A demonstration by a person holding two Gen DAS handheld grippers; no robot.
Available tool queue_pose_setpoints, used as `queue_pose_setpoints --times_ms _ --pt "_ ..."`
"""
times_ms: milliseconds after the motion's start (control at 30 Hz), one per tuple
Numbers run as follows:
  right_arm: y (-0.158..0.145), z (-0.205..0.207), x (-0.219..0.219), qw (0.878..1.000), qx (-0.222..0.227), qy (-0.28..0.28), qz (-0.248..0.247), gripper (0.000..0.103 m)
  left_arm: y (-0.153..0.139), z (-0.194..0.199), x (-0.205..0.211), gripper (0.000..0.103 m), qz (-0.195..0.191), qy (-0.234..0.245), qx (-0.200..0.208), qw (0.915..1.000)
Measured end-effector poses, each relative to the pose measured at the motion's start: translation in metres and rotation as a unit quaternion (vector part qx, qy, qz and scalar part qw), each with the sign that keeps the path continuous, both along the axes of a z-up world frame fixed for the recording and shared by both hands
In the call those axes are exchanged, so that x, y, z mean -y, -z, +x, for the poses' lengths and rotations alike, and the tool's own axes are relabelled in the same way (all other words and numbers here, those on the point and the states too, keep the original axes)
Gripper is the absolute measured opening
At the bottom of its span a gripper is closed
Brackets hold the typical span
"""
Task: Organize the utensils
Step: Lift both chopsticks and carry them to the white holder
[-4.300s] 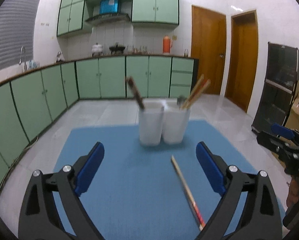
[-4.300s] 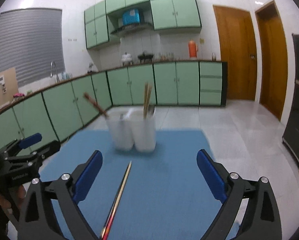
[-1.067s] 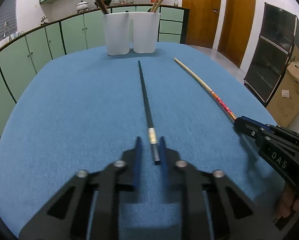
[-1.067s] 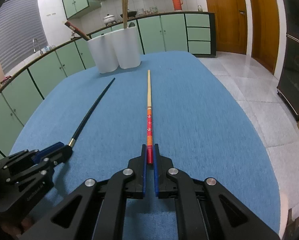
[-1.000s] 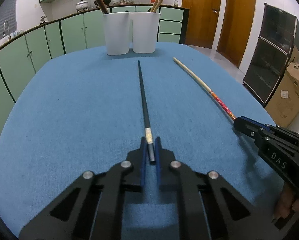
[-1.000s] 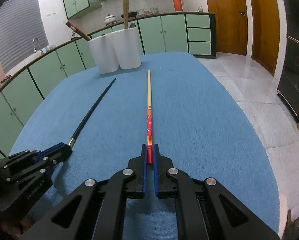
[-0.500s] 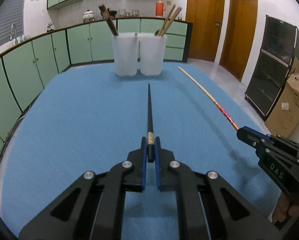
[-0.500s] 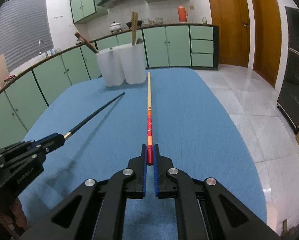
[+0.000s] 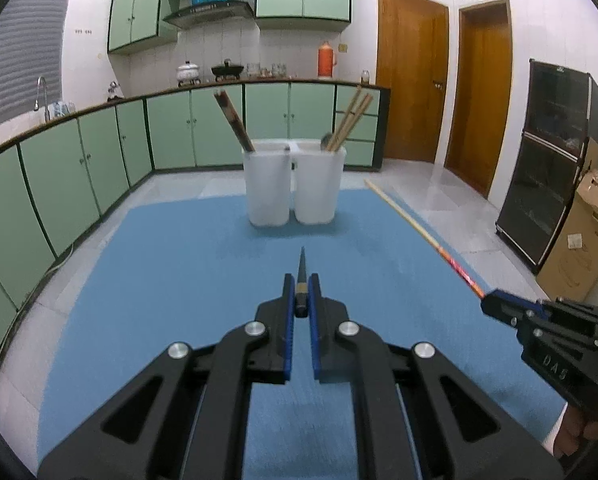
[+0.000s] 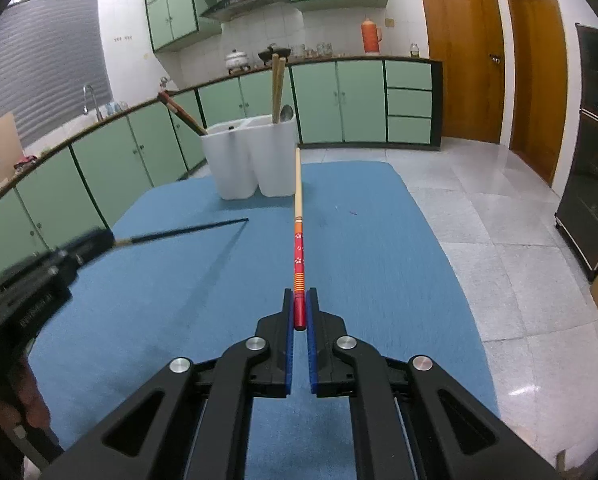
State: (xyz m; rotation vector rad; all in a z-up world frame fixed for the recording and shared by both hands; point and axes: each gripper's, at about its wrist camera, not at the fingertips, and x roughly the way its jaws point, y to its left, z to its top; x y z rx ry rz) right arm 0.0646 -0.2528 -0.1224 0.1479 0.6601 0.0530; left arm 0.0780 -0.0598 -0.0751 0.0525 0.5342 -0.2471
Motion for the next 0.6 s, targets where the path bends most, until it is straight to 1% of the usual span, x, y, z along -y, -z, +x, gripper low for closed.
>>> queue_pose_setpoints --times_ms 100,233,333,400,467,600 --pt "-0.004 0.002 0.003 1.0 -0.012 0.002 0.0 0.006 -0.01 0.001 -0.001 0.006 -0.003 -0.002 0.013 0.9999" --pt "-0.011 0.003 0.003 1.0 -0.014 -0.001 -0.003 0.006 -0.019 0.0 -0.003 0.006 -0.006 -0.003 0.025 0.9997" --pt "-0.009 0.006 0.004 1.0 -0.024 -0.007 0.004 0.006 -0.021 -0.001 -0.004 0.006 -0.008 -0.003 0.03 0.9995" --pt "-0.001 0.009 0.004 0.999 -0.038 -0.006 0.006 0.006 -0.019 -0.001 -0.004 0.006 -0.007 -0.003 0.028 0.9996" --pt "0.004 0.01 0.005 0.999 -0.047 -0.005 0.018 0.006 -0.018 -0.001 -0.004 0.006 -0.006 -0.002 0.028 0.9996" --pt "-0.005 0.009 0.007 0.999 -0.038 -0.002 0.014 0.006 -0.02 -0.002 -0.005 0.006 -0.011 -0.003 0.033 0.9994"
